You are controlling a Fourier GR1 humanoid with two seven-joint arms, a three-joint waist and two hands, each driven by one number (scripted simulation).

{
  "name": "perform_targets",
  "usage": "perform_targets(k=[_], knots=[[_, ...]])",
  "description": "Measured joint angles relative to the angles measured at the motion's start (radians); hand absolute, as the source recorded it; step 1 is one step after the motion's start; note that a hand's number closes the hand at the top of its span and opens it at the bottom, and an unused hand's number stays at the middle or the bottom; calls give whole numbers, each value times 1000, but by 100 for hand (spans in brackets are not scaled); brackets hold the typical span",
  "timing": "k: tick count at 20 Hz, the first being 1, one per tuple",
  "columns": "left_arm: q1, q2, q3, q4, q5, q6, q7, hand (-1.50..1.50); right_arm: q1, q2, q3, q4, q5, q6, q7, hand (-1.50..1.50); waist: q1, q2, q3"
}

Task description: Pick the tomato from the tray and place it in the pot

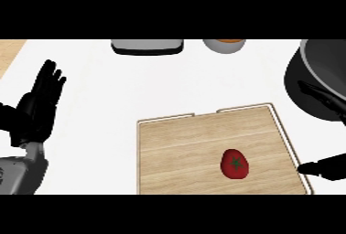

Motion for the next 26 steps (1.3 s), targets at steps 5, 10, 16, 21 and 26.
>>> perform_targets(k=[5,10,16,21,26], knots=[[16,-2,-1,-25,-1,-6,9,0,-28,-83,111,-120,66,95,203,-150,11,0,-1],[7,-6,8,-24,-4,-9,17,0,-68,-99,233,-223,112,179,422,-150,12,2,0],[18,-25,19,-51,-23,-18,33,0,-113,3,335,-280,145,235,641,-150,11,3,1],[5,-56,40,-19,-48,-41,21,0,-112,95,354,-296,199,272,710,-150,8,4,2],[13,-63,56,-42,-58,-59,44,0,-89,148,399,-292,293,287,766,-150,8,3,2]])
